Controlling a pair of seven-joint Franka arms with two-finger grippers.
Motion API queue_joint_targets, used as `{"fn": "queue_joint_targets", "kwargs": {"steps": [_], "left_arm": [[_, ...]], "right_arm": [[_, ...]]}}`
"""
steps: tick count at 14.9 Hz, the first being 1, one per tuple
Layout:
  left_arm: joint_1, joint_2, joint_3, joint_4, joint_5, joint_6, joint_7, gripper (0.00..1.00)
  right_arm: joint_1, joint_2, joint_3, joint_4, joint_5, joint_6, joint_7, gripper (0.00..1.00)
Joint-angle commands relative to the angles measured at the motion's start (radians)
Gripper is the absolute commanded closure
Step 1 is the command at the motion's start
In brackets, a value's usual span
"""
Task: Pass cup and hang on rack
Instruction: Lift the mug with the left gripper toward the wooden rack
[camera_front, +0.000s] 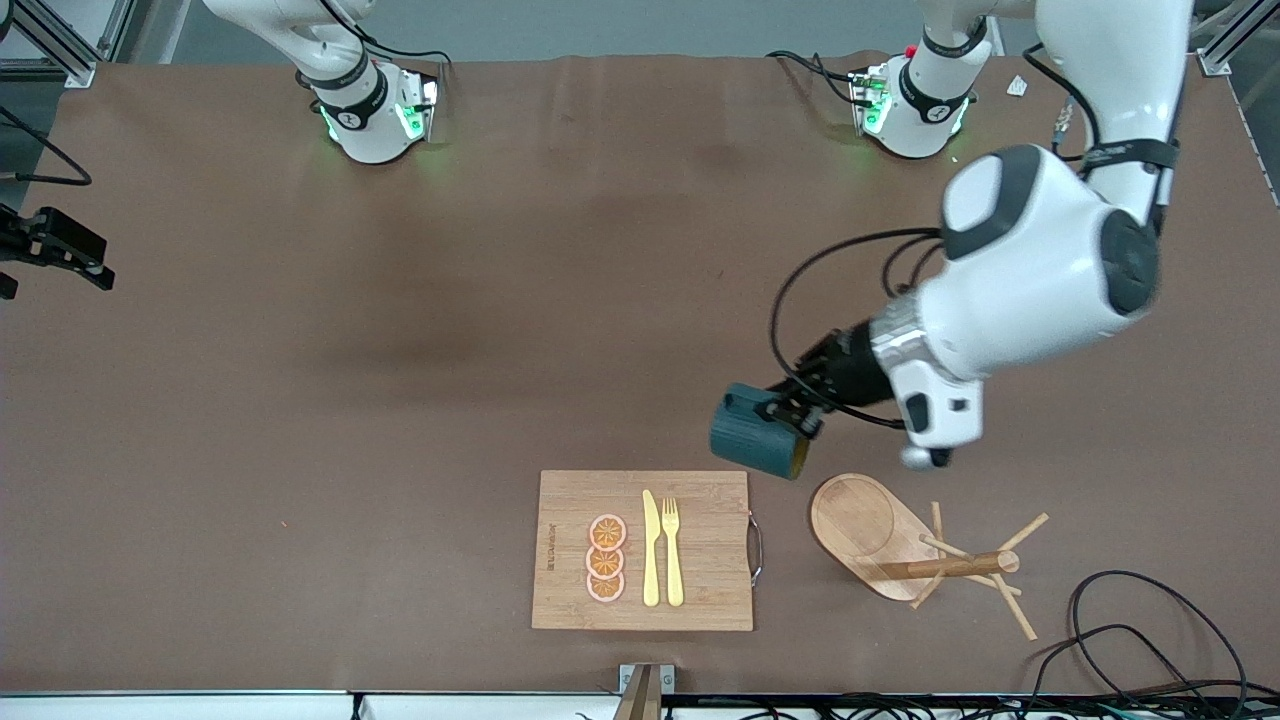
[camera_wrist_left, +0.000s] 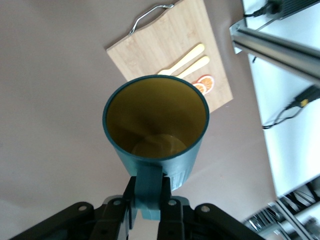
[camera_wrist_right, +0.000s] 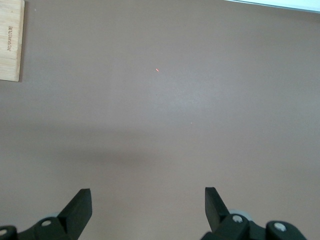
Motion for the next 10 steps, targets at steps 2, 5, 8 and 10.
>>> {"fn": "queue_joint_targets", "kwargs": {"steps": [2,5,8,10], "left_arm": [[0.084,0.021,-0.005,-0.015,-0.149,0.014,0.088,1.0],[0.153,0.058,-0.005,-0.02,-0.25,0.014,0.171,1.0],[0.185,0.084,-0.005,-0.02,-0.298,0.013,0.209,1.0],[0.205,0.096,-0.005,-0.02,-0.303,0.013,0.229,1.0]], "right_arm": [[-0.014,0.01,0.009,0.022,0.012,-0.016,-0.018,0.0],[-0.014,0.01,0.009,0.022,0.012,-0.014,-0.018,0.0],[-0.014,0.01,0.008,0.022,0.012,-0.016,-0.018,0.0],[-0.014,0.01,0.009,0.022,0.012,-0.016,-0.018,0.0]]}}
